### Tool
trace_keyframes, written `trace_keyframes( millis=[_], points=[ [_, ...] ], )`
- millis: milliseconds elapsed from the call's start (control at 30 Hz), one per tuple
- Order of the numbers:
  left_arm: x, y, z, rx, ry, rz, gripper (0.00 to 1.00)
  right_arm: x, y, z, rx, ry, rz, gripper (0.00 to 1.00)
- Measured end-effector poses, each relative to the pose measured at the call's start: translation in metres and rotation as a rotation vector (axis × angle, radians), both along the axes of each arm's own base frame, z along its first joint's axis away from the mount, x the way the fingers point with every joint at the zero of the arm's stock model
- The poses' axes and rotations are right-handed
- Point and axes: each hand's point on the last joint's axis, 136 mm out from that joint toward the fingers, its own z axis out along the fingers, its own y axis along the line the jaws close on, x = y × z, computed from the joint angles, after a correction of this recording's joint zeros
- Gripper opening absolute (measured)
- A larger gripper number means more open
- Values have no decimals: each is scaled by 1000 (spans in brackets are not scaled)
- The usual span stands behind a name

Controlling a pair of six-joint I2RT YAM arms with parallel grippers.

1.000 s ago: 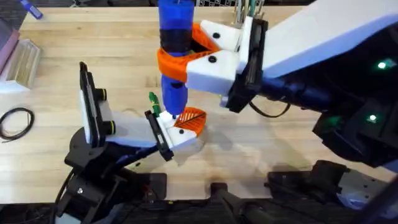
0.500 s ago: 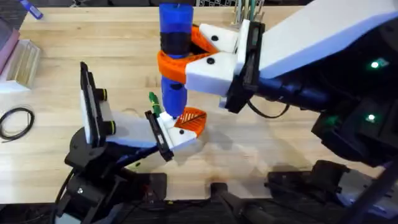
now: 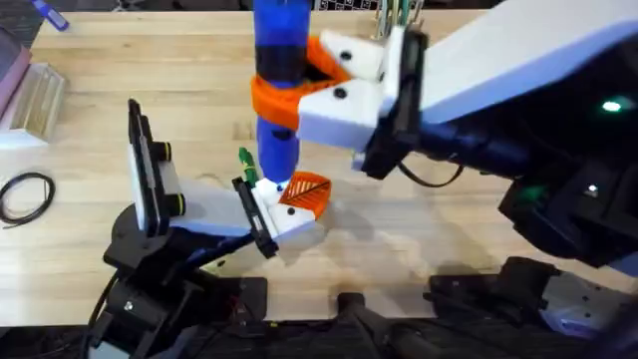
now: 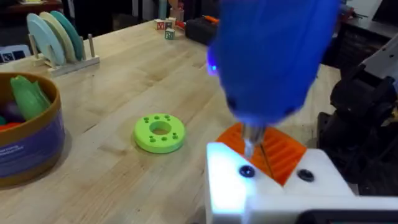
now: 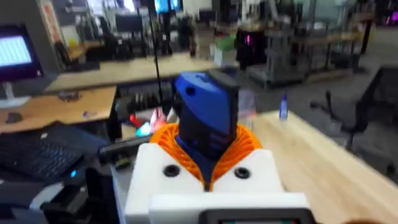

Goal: Pick up the gripper from the table and insert it into the empty holder that is missing its gripper. Then pick up a screw, insert it into the mounting hole, and use the screwdriver to tighten it. Finally, clean up the table by picking up the vegetable and placing it into the bucket.

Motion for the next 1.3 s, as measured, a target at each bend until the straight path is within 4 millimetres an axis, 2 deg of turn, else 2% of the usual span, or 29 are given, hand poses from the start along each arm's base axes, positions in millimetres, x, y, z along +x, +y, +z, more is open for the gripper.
trace_keyframes(
  millis=[167,267,333,400,500,633,700,833,967,1133,1200,1300],
  points=[
    [0,0,0,0,-1,0,5,-1,-19,38,117,-98,-34,25],
    [0,0,0,0,-1,0,5,5,-35,49,138,-124,-80,25],
    [0,0,0,0,-1,0,5,12,-40,46,120,-124,-107,25],
    [0,0,0,0,-1,0,5,26,-42,28,39,-117,-154,25],
    [0,0,0,0,-1,0,5,62,-57,-21,-166,-94,-303,25],
    [0,0,0,0,-1,0,5,124,-104,-90,-516,-131,-570,25],
    [0,0,0,0,-1,0,5,151,-132,-115,-683,-173,-683,25],
    [0,0,0,0,0,0,5,190,-182,-163,-1019,-258,-796,25],
    [0,0,0,0,-1,0,5,207,-212,-216,-1318,-316,-738,25],
    [0,0,0,0,-1,0,5,209,-221,-278,-1530,-333,-574,25],
    [0,0,0,0,-1,0,5,207,-222,-294,-1573,-331,-524,25],
    [0,0,0,0,0,0,5,207,-223,-305,-1612,-343,-490,25]
  ],
)
